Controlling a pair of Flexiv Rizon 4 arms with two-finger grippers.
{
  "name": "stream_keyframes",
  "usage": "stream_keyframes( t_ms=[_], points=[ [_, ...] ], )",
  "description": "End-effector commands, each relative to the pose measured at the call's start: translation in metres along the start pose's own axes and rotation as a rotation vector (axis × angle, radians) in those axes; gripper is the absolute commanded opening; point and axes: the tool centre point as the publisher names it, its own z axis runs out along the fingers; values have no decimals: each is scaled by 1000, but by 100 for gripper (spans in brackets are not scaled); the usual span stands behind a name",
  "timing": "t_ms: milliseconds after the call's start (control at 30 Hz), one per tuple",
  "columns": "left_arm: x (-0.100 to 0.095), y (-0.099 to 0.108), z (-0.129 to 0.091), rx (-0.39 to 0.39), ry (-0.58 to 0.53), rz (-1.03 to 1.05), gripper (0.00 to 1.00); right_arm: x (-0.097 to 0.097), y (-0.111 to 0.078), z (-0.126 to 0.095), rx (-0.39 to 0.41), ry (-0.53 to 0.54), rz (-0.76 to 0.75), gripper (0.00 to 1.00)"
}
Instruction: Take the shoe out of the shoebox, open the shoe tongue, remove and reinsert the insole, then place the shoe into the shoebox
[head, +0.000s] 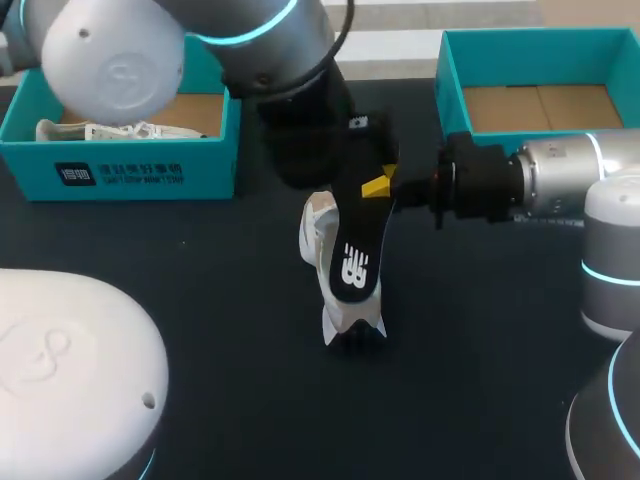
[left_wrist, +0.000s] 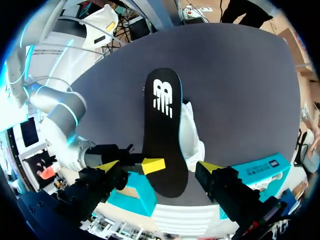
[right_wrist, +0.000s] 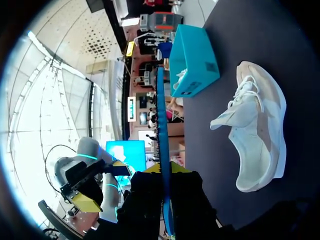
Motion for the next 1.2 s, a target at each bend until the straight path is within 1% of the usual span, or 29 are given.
stream_keyframes(
  t_ms=[33, 67, 100, 133, 267, 333, 1033, 1133, 1200],
  points=[
    [-6, 6, -1, 0, 211, -49, 100, -2, 1, 4, 4, -1, 2, 0],
    [-5, 7, -1, 4, 216, -53, 100, -2, 1, 4, 5, -1, 3, 0],
    [-5, 7, 0, -11, 241, -70, 100, -2, 1, 4, 5, 0, 3, 0],
    [-4, 7, 1, -8, 230, -78, 100, -1, 0, 4, 5, 0, 3, 0],
    [-5, 8, 3, 25, 248, -89, 100, -1, 0, 4, 7, 2, -1, 0],
    [-6, 8, 3, 23, 259, -92, 100, -1, -1, 4, 7, 1, -1, 0],
    [-2, 7, 0, 22, 238, -131, 100, -1, -3, 5, 15, -2, -3, 0],
    [3, 7, -3, 28, 204, -156, 100, 0, -4, 6, 16, -8, 0, 0],
    [6, 8, -4, 29, 141, -175, 100, 0, -5, 6, 16, -10, 2, 0]
  ],
)
